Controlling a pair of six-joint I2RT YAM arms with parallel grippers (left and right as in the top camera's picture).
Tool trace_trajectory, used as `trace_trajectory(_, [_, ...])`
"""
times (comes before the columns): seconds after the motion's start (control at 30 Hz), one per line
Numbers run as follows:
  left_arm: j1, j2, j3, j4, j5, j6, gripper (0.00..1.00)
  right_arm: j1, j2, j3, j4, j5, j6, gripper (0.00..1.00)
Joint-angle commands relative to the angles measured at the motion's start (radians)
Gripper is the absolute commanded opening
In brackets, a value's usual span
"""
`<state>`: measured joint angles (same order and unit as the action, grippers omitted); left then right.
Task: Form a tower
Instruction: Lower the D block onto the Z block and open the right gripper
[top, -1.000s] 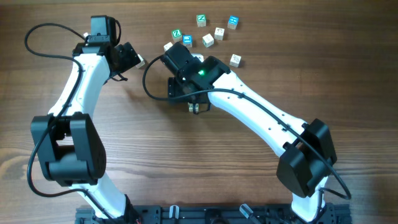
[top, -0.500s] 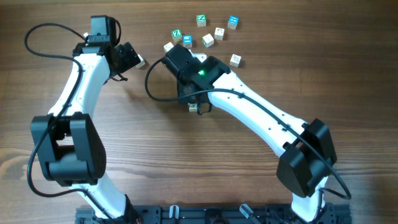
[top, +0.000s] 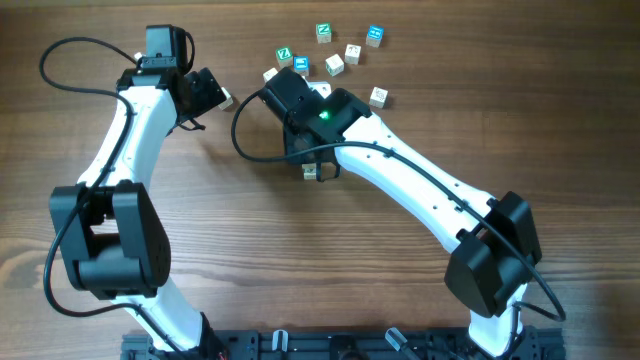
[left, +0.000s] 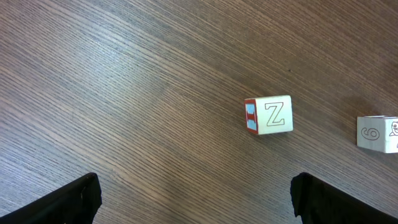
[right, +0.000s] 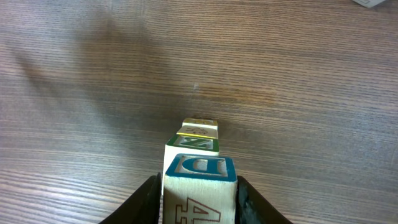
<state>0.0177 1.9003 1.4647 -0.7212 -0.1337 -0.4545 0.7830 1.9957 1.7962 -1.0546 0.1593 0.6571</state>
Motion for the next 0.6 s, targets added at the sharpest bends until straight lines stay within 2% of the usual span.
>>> trace_trajectory(0.0, [0.000, 0.012, -0.006, 0.000, -0.006, 0.005, 1.00, 0.000, -0.010, 0.024, -0.001, 0.021, -0.003, 0.35])
trace_trajectory(0.13, [0.000, 0.012, -0.006, 0.000, -0.006, 0.005, 1.00, 0.000, -0.010, 0.024, -0.002, 0.025, -0.002, 0.35])
trace_trajectory(0.17, [0.000, 0.012, -0.006, 0.000, -0.006, 0.005, 1.00, 0.000, -0.010, 0.024, -0.002, 0.029, -0.003, 0.30])
trace_trajectory(0.23, [0.000, 0.012, -0.006, 0.000, -0.006, 0.005, 1.00, -0.001, -0.012, 0.024, 0.000, 0.028, -0.002, 0.29])
trace_trajectory(0.5, [0.000, 0.012, -0.006, 0.000, -0.006, 0.005, 1.00, -0.001, -0.031, 0.024, 0.007, 0.024, 0.001, 0.31])
trace_trajectory(0.57, [0.000, 0.012, -0.006, 0.000, -0.006, 0.005, 1.00, -0.001, -0.031, 0.024, 0.022, -0.003, 0.002, 0.34])
